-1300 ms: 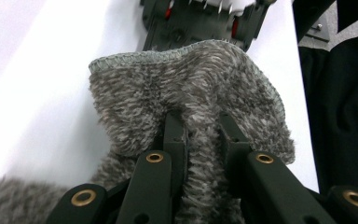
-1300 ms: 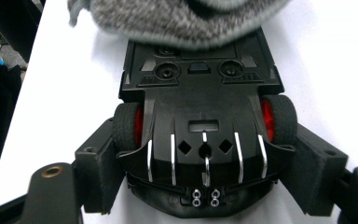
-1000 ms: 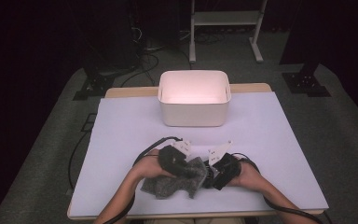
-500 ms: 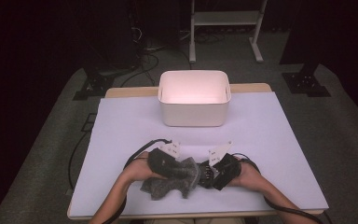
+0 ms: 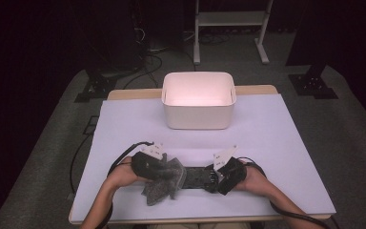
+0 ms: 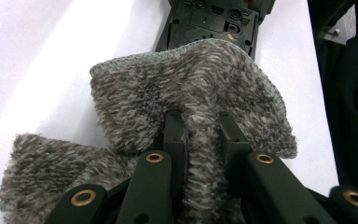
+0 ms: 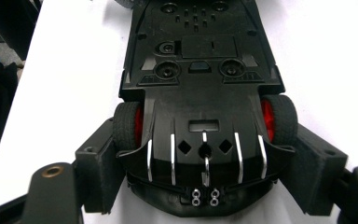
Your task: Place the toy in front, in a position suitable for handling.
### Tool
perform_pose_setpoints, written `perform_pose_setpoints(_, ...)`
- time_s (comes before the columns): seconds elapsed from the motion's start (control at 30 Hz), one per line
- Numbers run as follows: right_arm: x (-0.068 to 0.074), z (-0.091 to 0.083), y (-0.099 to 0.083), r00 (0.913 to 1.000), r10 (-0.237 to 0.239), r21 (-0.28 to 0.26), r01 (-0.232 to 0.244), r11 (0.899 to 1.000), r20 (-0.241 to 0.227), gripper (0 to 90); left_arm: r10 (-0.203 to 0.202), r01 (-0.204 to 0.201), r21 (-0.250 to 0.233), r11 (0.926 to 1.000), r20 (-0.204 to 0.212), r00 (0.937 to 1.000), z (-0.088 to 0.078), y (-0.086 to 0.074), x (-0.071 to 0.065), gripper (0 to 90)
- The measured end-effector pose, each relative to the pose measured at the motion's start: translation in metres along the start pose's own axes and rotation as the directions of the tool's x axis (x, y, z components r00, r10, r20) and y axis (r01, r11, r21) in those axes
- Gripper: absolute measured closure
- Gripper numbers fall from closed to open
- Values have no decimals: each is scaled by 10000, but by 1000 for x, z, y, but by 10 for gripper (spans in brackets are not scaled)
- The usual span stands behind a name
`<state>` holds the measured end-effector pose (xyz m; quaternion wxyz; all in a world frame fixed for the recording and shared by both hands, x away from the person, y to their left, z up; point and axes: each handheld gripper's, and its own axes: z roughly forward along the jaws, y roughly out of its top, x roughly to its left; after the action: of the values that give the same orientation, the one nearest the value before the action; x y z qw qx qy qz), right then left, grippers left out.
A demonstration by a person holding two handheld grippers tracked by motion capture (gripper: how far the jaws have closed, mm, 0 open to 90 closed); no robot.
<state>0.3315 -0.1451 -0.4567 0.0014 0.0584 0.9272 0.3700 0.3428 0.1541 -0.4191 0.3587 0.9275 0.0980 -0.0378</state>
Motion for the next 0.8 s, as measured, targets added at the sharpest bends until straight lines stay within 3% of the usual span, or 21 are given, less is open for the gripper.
perform_pose_setpoints(0.27, 0, 0, 0, 10000, 1, -19, -1, 10000, -10, 231, 48, -44, -184, 9998, 167, 9998, 14, 22, 7, 769)
perform_pose_setpoints(0.57, 1, 0, 0, 10000, -82, 8, 82, 10000, 57, 231, 743, -737, -104, 9972, 807, 9940, 48, 63, 7, 769)
perform_pose_setpoints(0.67, 1, 0, 0, 9999, -97, -5, 97, 10000, 68, 231, 864, -856, -130, 9962, 812, 9929, 51, 66, 6, 770)
perform_pose_setpoints(0.8, 2, 0, -1, 9999, -134, -28, 134, 9999, 101, 232, 761, -744, -252, 9969, 757, 9942, 46, 58, 7, 770)
